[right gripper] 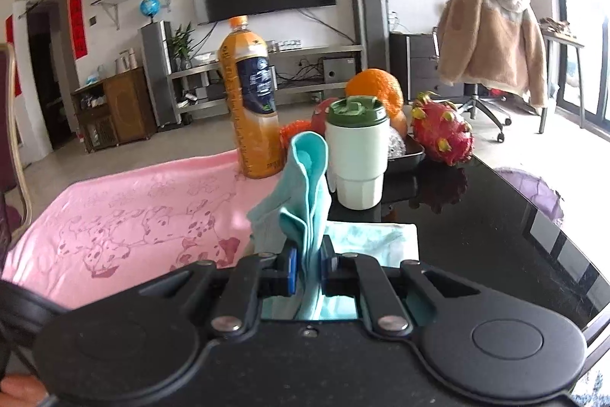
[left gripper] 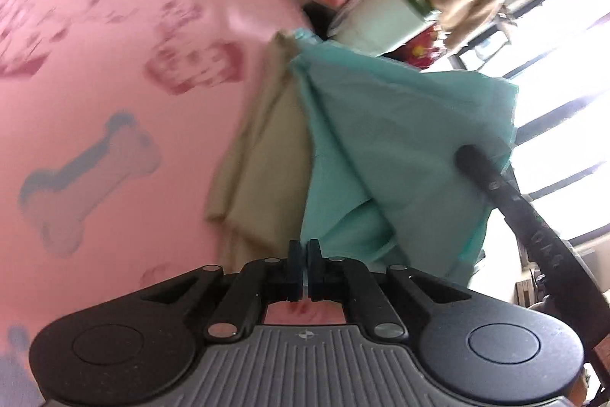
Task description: Fold clothes
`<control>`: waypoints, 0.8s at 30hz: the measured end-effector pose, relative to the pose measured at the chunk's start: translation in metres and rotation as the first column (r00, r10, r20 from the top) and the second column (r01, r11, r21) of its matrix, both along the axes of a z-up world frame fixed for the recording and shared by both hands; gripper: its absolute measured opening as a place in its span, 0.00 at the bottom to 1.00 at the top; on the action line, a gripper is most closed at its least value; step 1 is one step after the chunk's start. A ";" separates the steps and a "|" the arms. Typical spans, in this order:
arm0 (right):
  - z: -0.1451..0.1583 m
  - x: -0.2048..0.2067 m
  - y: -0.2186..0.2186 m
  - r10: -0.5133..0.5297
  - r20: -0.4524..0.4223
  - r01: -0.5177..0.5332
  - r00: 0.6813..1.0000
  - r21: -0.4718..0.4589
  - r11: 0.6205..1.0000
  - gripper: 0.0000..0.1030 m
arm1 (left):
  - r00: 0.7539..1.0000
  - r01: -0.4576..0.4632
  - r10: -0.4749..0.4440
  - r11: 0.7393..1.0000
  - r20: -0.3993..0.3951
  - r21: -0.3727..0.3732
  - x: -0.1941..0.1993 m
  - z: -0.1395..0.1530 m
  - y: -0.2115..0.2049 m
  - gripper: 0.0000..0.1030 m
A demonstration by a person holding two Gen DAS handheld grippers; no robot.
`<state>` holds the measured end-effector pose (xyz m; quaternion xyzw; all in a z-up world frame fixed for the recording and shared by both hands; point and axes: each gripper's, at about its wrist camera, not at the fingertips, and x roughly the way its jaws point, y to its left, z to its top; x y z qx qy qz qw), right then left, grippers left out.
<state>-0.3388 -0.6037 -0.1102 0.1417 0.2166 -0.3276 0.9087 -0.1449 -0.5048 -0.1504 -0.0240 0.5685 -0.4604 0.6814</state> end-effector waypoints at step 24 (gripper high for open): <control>-0.030 -0.065 -0.076 -0.383 0.117 0.284 0.916 0.484 0.828 0.37 | 0.982 0.088 -0.081 0.996 0.173 -0.030 0.025 0.027 -0.006 0.11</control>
